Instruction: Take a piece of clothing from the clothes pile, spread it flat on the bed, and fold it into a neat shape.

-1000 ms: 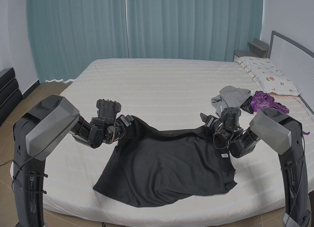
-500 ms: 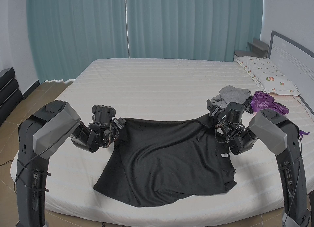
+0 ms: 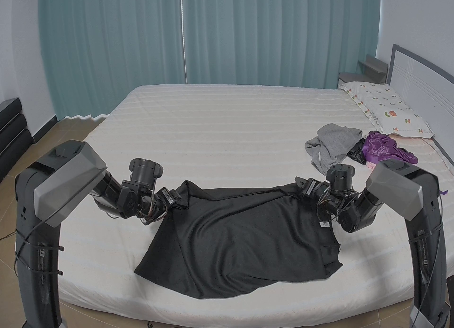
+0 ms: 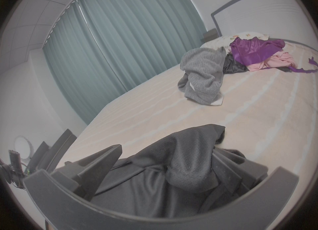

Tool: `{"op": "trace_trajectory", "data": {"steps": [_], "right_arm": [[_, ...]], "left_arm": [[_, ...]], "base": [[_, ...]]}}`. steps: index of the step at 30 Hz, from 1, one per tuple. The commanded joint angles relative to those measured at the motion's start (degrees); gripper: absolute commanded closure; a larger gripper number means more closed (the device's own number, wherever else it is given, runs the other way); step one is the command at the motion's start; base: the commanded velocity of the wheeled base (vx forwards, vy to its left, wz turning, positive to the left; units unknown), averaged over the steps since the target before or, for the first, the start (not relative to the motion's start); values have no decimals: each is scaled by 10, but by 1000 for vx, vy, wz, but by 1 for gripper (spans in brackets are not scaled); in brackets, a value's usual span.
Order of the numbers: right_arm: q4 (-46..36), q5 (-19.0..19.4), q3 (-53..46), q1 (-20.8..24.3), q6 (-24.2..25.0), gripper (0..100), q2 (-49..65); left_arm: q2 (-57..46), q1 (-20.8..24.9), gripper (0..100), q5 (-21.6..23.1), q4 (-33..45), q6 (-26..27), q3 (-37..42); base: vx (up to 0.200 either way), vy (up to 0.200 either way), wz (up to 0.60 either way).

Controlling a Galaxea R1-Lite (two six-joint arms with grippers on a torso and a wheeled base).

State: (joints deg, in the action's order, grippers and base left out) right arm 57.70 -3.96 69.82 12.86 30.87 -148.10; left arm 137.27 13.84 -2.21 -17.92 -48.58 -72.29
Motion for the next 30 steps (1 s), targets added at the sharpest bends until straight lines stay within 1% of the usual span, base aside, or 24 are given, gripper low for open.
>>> {"op": "trace_trajectory", "data": {"steps": [1, 2, 5, 7, 8, 9, 12, 13, 14, 15, 17, 20, 23, 30], "right_arm": [[-43, 42, -60, -5, 26, 0, 106], [-65, 42, -60, -5, 36, 0, 117], [-109, 37, -59, -5, 39, 0, 123], [-133, 35, -55, -6, 41, 0, 121], [-133, 35, -55, -6, 41, 0, 121], [-148, 31, -50, -10, 42, 0, 122], [-159, 23, -37, -21, 43, 0, 124], [-160, 18, -21, -29, 46, 0, 126], [-159, 16, -16, -31, 49, 0, 127], [-160, 12, -5, -37, 69, 0, 134], [-168, 12, 1, -42, 85, 0, 142], [-211, 10, 1, -43, 84, 0, 147], [-255, 12, 1, -44, 85, 0, 149], [-259, 10, -8, -28, 79, 0, 104]], "left_arm": [[-66, -22, 0, 23, 9, 0, 44], [-80, -26, 0, 33, 8, -1, 62], [-107, -30, 0, 55, 3, -4, 102], [-122, -32, 0, 58, -4, -5, 134], [-122, -32, 0, 58, -4, -5, 134], [-134, -34, 0, 60, -26, -16, 168], [-147, -38, 0, 75, -65, -38, 208], [-153, -41, 0, 91, -94, -51, 235], [-154, -42, 0, 97, -102, -55, 242], [-154, -44, 0, 110, -128, -64, 264], [-148, -44, 0, 113, -157, -68, 280], [-148, -44, 0, 113, -184, -76, 299], [-150, -43, 0, 116, -193, -78, 316], [-147, -46, 0, 127, -211, -78, 339]], "base": [[0, 0, 0], [0, 0, 0], [0, 0, 0], [0, 0, 0], [0, 0, 0], [0, 0, 0], [0, 0, 0], [0, 0, 0], [0, 0, 0], [0, 0, 0], [0, 0, 0], [0, 0, 0], [0, 0, 0], [0, 0, 0]]}}
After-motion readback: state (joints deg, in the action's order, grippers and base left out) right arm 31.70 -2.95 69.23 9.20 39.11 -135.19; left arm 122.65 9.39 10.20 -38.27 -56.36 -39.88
